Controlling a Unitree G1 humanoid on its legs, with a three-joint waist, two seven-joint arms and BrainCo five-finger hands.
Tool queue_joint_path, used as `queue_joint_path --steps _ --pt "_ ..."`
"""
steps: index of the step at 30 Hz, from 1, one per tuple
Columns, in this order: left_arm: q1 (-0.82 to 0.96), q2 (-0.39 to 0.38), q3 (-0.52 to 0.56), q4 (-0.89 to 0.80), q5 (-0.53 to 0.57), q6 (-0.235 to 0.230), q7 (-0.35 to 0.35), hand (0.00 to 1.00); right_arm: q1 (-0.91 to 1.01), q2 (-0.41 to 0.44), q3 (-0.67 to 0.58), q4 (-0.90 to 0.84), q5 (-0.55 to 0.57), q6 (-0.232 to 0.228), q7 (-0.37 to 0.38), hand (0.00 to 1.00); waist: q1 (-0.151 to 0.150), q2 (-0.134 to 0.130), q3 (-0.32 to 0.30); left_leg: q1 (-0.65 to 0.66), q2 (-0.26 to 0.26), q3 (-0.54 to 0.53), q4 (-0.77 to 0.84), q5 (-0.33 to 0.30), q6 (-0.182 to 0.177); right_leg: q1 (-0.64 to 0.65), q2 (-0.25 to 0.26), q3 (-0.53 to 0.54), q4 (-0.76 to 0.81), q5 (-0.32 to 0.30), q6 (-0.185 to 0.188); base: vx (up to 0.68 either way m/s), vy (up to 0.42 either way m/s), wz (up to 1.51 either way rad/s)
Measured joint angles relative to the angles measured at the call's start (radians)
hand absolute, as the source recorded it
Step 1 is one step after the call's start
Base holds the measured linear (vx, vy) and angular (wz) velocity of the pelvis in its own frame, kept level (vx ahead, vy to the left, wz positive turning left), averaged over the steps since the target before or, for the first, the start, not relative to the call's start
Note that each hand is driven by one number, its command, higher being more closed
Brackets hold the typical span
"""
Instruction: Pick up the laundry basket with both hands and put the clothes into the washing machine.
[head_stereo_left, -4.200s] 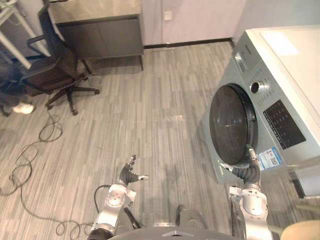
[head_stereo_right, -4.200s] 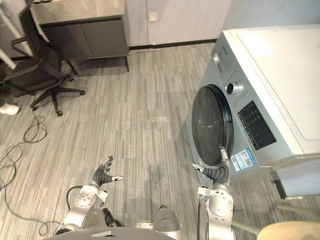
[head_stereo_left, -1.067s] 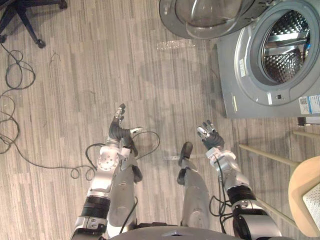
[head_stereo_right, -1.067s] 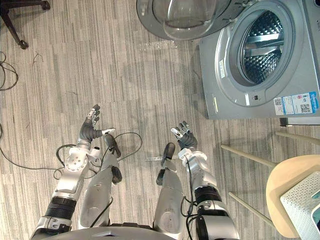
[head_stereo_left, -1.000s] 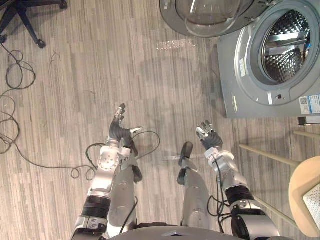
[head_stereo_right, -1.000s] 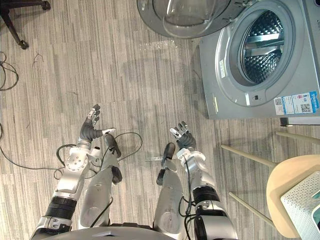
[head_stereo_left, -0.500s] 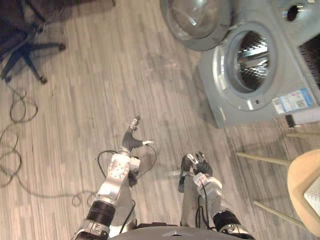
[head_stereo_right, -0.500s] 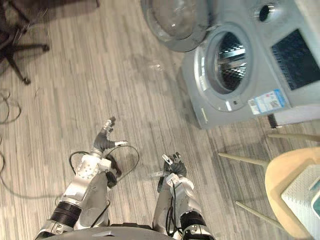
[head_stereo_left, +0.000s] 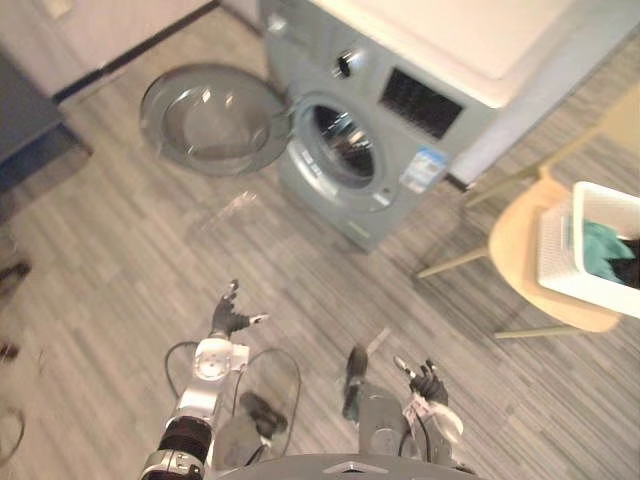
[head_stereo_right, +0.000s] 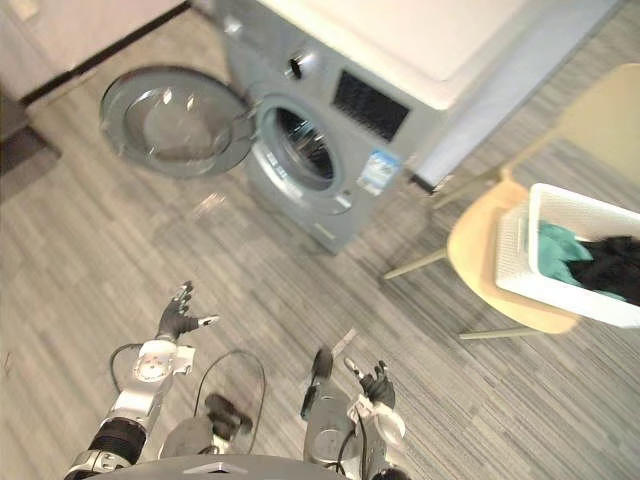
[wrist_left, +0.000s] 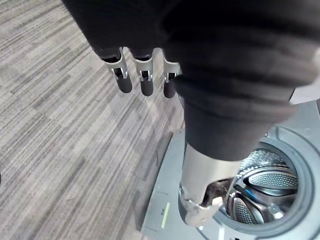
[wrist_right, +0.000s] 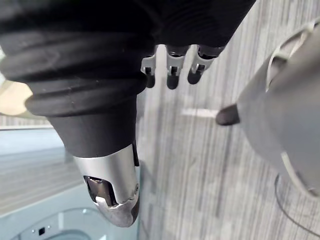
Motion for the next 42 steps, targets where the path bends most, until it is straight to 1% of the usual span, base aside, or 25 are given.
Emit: queue_joint_path --steps 1,2,4,6,8,9,10,11,12,13,14,15,16,17,19,20,23,25,27,28,33,36,38,41,42 --pt "0.022 -0.009 0.021 0.044 0.000 0.002 0.010 0.00 0.003 -0.004 0.003 0.021 -0.029 0.001 0.001 0.00 0.006 0.004 -0.012 0.028 0.003 0.047 0.000 -0.002 -0.004 0.023 0.030 0.045 -0.075 0.030 0.024 0.06 -0.112 -1.45" --pt "0.032 -0.010 0.036 0.093 -0.001 0.005 0.011 0.00 0.010 -0.008 -0.013 0.038 -0.052 0.007 0.003 0.00 0.007 0.011 -0.014 0.061 0.009 0.082 0.002 0.003 -0.012 0.046 0.051 0.086 -0.124 0.058 0.019 0.03 -0.087 -1.27" --pt "0.058 -0.027 0.049 0.127 -0.001 0.009 0.011 0.00 0.012 -0.014 -0.031 0.070 -0.051 0.020 0.006 0.00 0.003 0.014 -0.018 0.105 0.017 0.106 0.006 0.005 -0.016 0.073 0.075 0.132 -0.146 0.067 0.016 0.00 -0.067 -0.91" --pt "0.091 -0.046 0.050 0.154 -0.001 0.012 0.007 0.00 0.040 -0.025 -0.045 0.089 -0.051 0.029 0.016 0.00 0.001 0.020 -0.042 0.146 0.038 0.103 0.014 0.007 -0.020 0.101 0.109 0.175 -0.171 0.072 0.009 -0.04 -0.076 -0.76" --pt "0.111 -0.046 0.058 0.159 -0.003 0.013 0.006 0.00 0.053 -0.028 -0.047 0.100 -0.051 0.032 0.034 0.00 0.006 0.016 -0.049 0.158 0.072 0.072 0.068 0.008 -0.022 0.111 0.131 0.211 -0.172 0.069 0.000 -0.07 -0.078 -0.56" --pt "0.122 -0.048 0.071 0.170 -0.009 0.013 0.004 0.00 0.053 -0.034 -0.047 0.117 -0.052 0.039 0.045 0.00 0.013 0.012 -0.048 0.130 0.102 -0.056 0.150 0.004 -0.021 0.116 0.143 0.243 -0.162 0.063 -0.010 -0.12 -0.024 -0.69" --pt "0.133 -0.060 0.087 0.189 -0.013 0.013 0.003 0.00 0.048 -0.053 -0.044 0.136 -0.054 0.045 0.053 0.00 0.024 0.013 -0.045 0.087 0.059 -0.307 0.155 -0.059 -0.034 0.116 0.146 0.279 -0.152 0.052 -0.014 -0.13 0.004 -0.79" --pt "0.135 -0.066 0.090 0.198 -0.014 0.013 0.003 0.00 0.048 -0.061 -0.044 0.146 -0.055 0.047 0.054 0.00 0.032 0.009 -0.039 0.070 0.022 -0.428 0.145 -0.085 -0.041 0.116 0.147 0.300 -0.149 0.043 -0.012 -0.09 0.044 -0.87" --pt "0.135 -0.070 0.089 0.217 -0.022 0.013 0.003 0.00 0.049 -0.070 -0.046 0.174 -0.062 0.047 0.054 0.00 0.043 0.018 -0.039 0.032 -0.040 -0.622 0.146 -0.124 -0.046 0.119 0.149 0.325 -0.145 0.042 -0.010 -0.13 0.081 -0.69" --pt "0.136 -0.071 0.089 0.230 -0.023 0.014 0.006 0.00 0.055 -0.072 -0.055 0.188 -0.072 0.049 0.054 0.00 0.044 0.028 -0.043 -0.003 -0.080 -0.736 0.128 -0.136 -0.048 0.118 0.151 0.335 -0.141 0.041 -0.002 -0.11 0.065 -0.55" --pt "0.135 -0.072 0.089 0.235 -0.025 0.013 0.008 0.00 0.060 -0.075 -0.063 0.192 -0.074 0.049 0.054 0.00 0.046 0.037 -0.047 -0.015 -0.089 -0.765 0.105 -0.134 -0.048 0.117 0.156 0.340 -0.140 0.043 0.003 -0.18 0.157 -0.47" --pt "0.132 -0.073 0.089 0.243 -0.041 0.013 0.007 0.00 0.068 -0.090 -0.066 0.196 -0.080 0.050 0.055 0.00 0.053 0.062 -0.046 -0.030 -0.086 -0.784 0.066 -0.125 -0.044 0.119 0.177 0.350 -0.139 0.047 0.013 -0.12 0.161 -0.63" --pt "0.134 -0.066 0.092 0.273 -0.049 0.014 0.008 0.00 0.078 -0.094 -0.065 0.204 -0.094 0.056 0.056 0.00 0.063 0.060 -0.062 -0.019 -0.089 -0.749 0.058 -0.142 -0.038 0.124 0.173 0.378 -0.156 0.057 0.030 -0.10 0.205 -0.56" --pt "0.132 -0.063 0.092 0.293 -0.053 0.014 0.008 0.00 0.086 -0.081 -0.066 0.203 -0.094 0.065 0.056 0.00 0.058 0.048 -0.076 -0.018 -0.107 -0.738 0.034 -0.138 -0.032 0.127 0.157 0.383 -0.185 0.077 0.036 -0.01 0.123 -0.35" --pt "0.129 -0.054 0.091 0.300 -0.057 0.014 0.007 0.00 0.096 -0.070 -0.066 0.210 -0.094 0.071 0.057 0.00 0.058 0.029 -0.076 -0.008 -0.129 -0.723 0.008 -0.137 -0.033 0.127 0.139 0.392 -0.202 0.099 0.041 0.01 0.096 -0.04" --pt "0.134 -0.047 0.089 0.317 -0.056 0.014 0.006 0.00 0.114 -0.064 -0.064 0.211 -0.094 0.074 0.058 0.00 0.059 0.014 -0.083 0.007 -0.151 -0.722 -0.032 -0.113 -0.027 0.138 0.125 0.399 -0.229 0.113 0.050 0.02 0.087 0.00" --pt "0.134 -0.049 0.087 0.354 -0.056 0.015 0.004 0.00 0.118 -0.066 -0.062 0.212 -0.095 0.074 0.074 0.00 0.060 0.020 -0.084 0.040 -0.165 -0.720 -0.081 -0.090 -0.030 0.160 0.118 0.400 -0.255 0.121 0.054 0.07 0.057 0.01" --pt "0.131 -0.045 0.087 0.371 -0.055 0.015 -0.001 0.00 0.119 -0.071 -0.056 0.212 -0.108 0.074 0.080 0.00 0.060 0.027 -0.088 0.055 -0.167 -0.720 -0.104 -0.077 -0.023 0.168 0.120 0.400 -0.265 0.131 0.058 0.13 0.034 -0.01" --pt "0.130 -0.044 0.086 0.376 -0.048 0.015 -0.003 0.00 0.113 -0.085 -0.031 0.212 -0.132 0.072 0.084 0.00 0.063 0.031 -0.091 0.077 -0.166 -0.721 -0.119 -0.068 -0.027 0.177 0.126 0.399 -0.269 0.130 0.060 0.12 0.014 -0.05" --pt "0.104 -0.027 0.079 0.451 -0.048 0.013 -0.022 0.00 0.084 -0.083 -0.014 0.252 -0.132 0.072 0.092 0.00 0.059 0.005 -0.096 0.125 -0.174 -0.757 -0.168 -0.056 -0.033 0.204 0.124 0.370 -0.277 0.116 0.064 0.08 0.009 -0.03" --pt "0.105 -0.027 0.079 0.451 -0.048 0.013 -0.022 0.00 0.083 -0.084 -0.014 0.251 -0.133 0.072 0.092 0.00 0.059 0.005 -0.096 0.120 -0.175 -0.757 -0.169 -0.056 -0.033 0.200 0.123 0.369 -0.277 0.116 0.064 0.00 0.000 0.00" --pt "0.104 -0.027 0.079 0.451 -0.048 0.013 -0.020 0.00 0.070 -0.085 -0.015 0.250 -0.134 0.073 0.089 0.00 0.053 0.004 -0.096 0.098 -0.182 -0.751 -0.189 -0.053 -0.031 0.161 0.118 0.370 -0.275 0.114 0.066 0.00 -0.007 -0.01" --pt "0.105 -0.026 0.080 0.451 -0.048 0.013 -0.018 0.00 0.061 -0.085 -0.019 0.248 -0.134 0.073 0.084 0.00 0.049 0.005 -0.095 0.091 -0.182 -0.736 -0.204 -0.040 -0.024 0.142 0.119 0.374 -0.270 0.115 0.066 0.02 -0.015 -0.08" --pt "0.106 -0.027 0.089 0.451 -0.048 0.014 -0.013 0.00 0.041 -0.087 -0.035 0.221 -0.135 0.074 0.060 0.00 0.047 0.010 -0.084 0.099 -0.176 -0.691 -0.207 -0.042 -0.029 0.121 0.132 0.405 -0.256 0.119 0.064 0.03 -0.004 -0.40" --pt "0.093 -0.027 0.094 0.451 -0.048 0.015 -0.012 0.00 0.031 -0.079 -0.040 0.160 -0.135 0.076 0.047 0.00 0.044 0.010 -0.061 0.110 -0.173 -0.651 -0.199 -0.050 -0.033 0.102 0.142 0.433 -0.226 0.118 0.066 -0.01 0.007 -0.90"
